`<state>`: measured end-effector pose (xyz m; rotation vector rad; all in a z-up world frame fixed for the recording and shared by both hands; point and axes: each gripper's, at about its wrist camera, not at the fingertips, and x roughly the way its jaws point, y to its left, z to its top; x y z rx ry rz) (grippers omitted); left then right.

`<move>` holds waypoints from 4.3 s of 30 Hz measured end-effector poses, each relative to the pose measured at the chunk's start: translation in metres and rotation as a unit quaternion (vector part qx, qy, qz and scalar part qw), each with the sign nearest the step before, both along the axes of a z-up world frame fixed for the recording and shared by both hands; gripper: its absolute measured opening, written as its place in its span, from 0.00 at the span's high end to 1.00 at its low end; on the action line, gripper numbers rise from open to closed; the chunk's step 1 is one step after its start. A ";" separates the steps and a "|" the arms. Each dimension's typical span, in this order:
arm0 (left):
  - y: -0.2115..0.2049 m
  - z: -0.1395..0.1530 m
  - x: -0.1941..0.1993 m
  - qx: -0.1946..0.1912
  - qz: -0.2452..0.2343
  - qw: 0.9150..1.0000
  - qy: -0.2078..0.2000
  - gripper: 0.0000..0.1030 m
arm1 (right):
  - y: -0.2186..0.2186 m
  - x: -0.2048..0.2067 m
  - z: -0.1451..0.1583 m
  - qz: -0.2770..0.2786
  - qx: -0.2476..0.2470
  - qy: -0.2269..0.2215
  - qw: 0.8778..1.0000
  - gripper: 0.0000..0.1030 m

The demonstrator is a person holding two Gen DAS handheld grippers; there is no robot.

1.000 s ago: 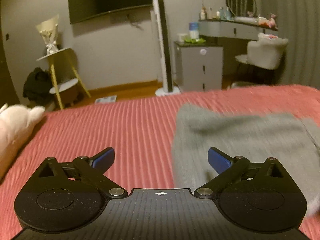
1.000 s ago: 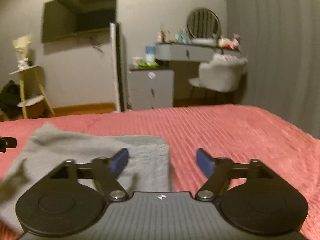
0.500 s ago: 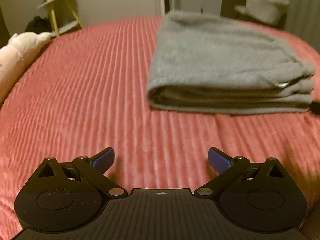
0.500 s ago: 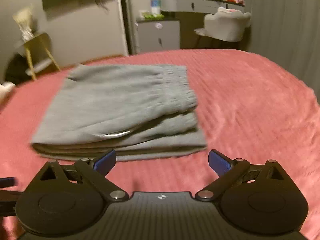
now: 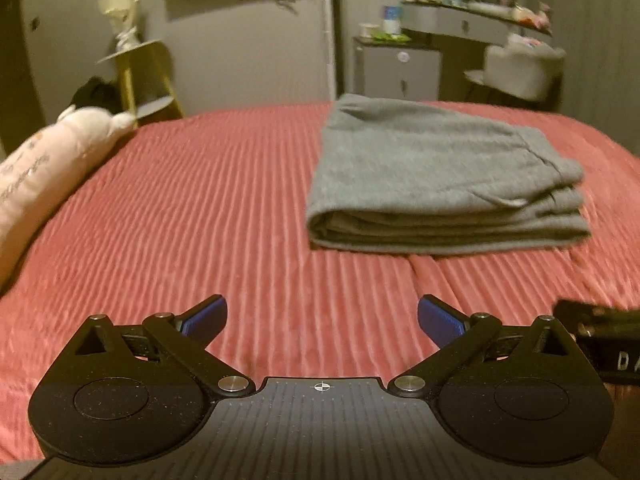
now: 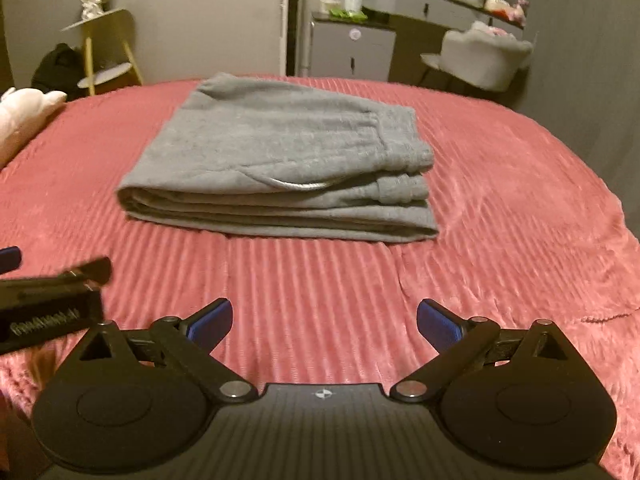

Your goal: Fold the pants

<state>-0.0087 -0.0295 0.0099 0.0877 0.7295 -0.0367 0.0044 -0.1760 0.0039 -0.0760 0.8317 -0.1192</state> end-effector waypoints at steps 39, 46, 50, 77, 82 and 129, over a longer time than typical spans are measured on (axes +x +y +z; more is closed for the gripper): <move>-0.018 -0.044 0.082 0.007 -0.029 0.996 0.087 0.00 | -0.021 0.080 -0.043 -0.038 0.035 0.060 0.997 0.04; -0.018 -0.045 0.081 0.011 -0.025 0.995 0.092 0.00 | -0.020 0.078 -0.040 -0.035 0.025 0.056 0.998 0.04; -0.020 -0.046 0.079 0.019 -0.028 0.995 0.091 0.00 | -0.020 0.077 -0.040 -0.037 0.028 0.054 0.997 0.04; -0.018 -0.050 0.080 0.020 -0.023 0.994 0.101 0.00 | -0.024 0.077 -0.042 -0.045 0.047 0.060 0.996 0.04; -0.018 -0.050 0.081 0.020 -0.020 0.994 0.102 0.00 | -0.024 0.077 -0.042 -0.046 0.047 0.060 0.996 0.04; -0.014 -0.044 0.081 0.009 -0.009 0.995 0.094 0.00 | -0.027 0.076 -0.043 -0.049 0.052 0.062 0.995 0.04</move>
